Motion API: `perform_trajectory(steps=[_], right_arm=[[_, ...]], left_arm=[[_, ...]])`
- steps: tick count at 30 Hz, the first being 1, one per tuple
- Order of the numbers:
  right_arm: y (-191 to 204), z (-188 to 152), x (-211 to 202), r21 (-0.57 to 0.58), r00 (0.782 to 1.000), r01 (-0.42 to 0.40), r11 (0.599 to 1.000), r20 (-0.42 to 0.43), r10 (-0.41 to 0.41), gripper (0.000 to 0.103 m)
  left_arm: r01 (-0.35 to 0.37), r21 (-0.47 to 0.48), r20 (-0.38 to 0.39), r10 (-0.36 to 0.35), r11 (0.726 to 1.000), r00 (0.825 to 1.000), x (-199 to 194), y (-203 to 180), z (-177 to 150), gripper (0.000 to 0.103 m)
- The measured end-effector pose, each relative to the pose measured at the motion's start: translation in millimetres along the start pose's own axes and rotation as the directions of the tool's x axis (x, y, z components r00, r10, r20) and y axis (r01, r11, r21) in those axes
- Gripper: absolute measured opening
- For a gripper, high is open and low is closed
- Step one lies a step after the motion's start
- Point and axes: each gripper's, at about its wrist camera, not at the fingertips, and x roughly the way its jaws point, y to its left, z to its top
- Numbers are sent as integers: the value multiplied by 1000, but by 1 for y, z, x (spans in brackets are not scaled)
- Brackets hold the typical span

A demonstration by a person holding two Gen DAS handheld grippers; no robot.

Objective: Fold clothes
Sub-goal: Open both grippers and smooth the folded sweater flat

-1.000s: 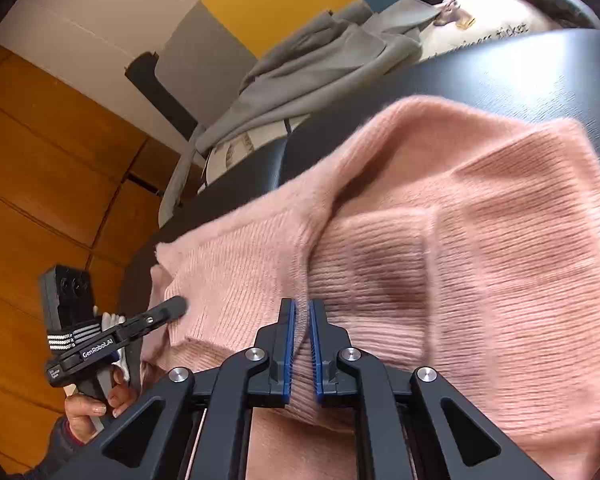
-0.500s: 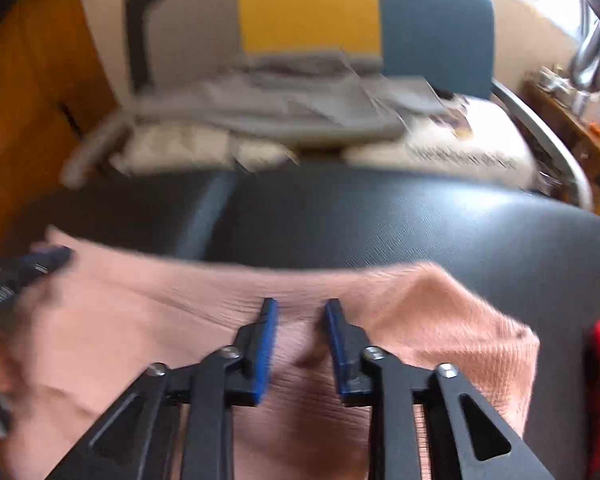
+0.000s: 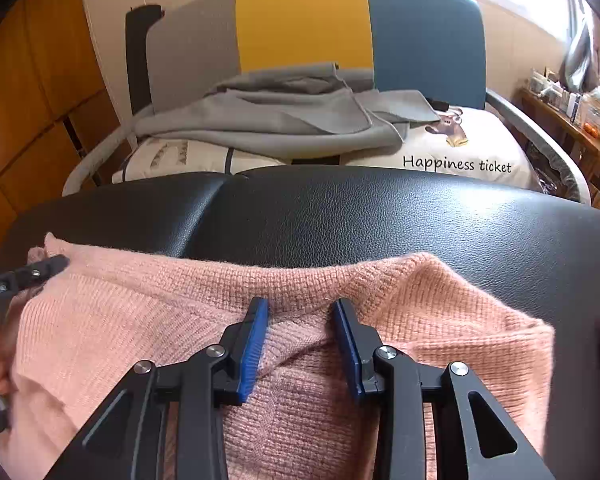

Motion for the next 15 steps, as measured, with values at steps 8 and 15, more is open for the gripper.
perform_trajectory(steps=[8, 15], right_arm=[[47, -52, -108, -44, 986, -134, 990, 91, 138, 78], [65, -156, -154, -11, 996, -92, 996, 15, 93, 78]], left_arm=[[45, -22, 60, -44, 999, 997, -118, 34, -63, 27], [40, 5, 10, -40, 999, 999, -167, 39, -170, 27]])
